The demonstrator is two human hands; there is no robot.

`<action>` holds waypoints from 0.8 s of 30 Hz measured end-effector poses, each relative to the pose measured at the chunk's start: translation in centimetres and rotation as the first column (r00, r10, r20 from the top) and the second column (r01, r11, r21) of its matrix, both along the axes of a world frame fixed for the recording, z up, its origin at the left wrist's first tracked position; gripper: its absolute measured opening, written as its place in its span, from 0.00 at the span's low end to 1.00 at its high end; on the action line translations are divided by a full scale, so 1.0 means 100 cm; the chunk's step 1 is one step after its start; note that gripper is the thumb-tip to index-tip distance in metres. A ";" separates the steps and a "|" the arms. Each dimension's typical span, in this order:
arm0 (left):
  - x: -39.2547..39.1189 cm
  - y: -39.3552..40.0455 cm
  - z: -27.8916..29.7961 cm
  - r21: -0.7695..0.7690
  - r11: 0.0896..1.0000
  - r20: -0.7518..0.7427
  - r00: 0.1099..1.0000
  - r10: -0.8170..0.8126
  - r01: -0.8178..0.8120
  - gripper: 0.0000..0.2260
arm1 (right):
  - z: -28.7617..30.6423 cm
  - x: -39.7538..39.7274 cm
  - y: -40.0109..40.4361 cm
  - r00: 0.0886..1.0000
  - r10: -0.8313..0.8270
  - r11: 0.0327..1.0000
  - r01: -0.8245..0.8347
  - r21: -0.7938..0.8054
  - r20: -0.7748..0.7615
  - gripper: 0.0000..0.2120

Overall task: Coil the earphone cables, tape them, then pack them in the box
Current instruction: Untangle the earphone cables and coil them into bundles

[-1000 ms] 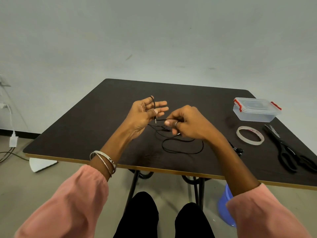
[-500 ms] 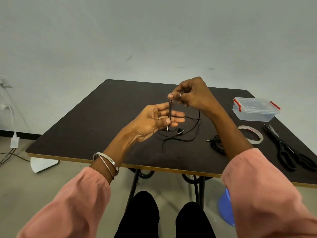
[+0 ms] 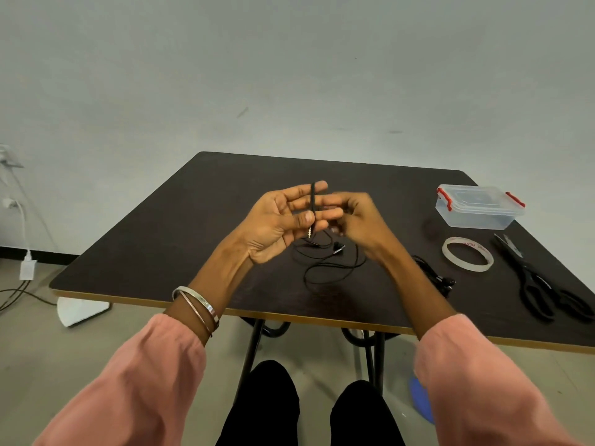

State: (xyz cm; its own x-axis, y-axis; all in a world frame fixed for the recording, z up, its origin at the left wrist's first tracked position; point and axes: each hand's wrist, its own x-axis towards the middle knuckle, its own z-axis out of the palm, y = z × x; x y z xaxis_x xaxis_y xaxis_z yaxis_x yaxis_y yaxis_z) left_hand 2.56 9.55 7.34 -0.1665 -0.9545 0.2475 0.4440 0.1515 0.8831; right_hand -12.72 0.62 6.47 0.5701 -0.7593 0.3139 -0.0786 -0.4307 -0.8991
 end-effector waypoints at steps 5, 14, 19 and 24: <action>0.011 -0.007 0.009 -0.009 0.982 -0.066 0.980 0.187 -0.188 0.23 | -0.021 0.001 0.028 0.945 0.082 0.986 -0.123 -0.113 -0.316 0.09; 0.015 -0.006 -0.007 0.017 0.948 0.172 0.935 0.310 -0.317 0.17 | 0.019 -0.013 0.042 0.898 0.085 0.944 -0.212 -0.255 -0.431 0.10; 0.013 -0.007 -0.010 0.049 0.911 0.066 0.912 0.405 -0.409 0.12 | 0.026 -0.014 0.047 0.783 0.081 0.921 -0.295 -0.253 -0.617 0.09; 0.012 -0.007 -0.007 0.086 0.899 -0.010 0.902 0.432 -0.430 0.10 | 0.021 -0.012 0.052 0.758 0.084 0.913 -0.319 -0.255 -0.647 0.10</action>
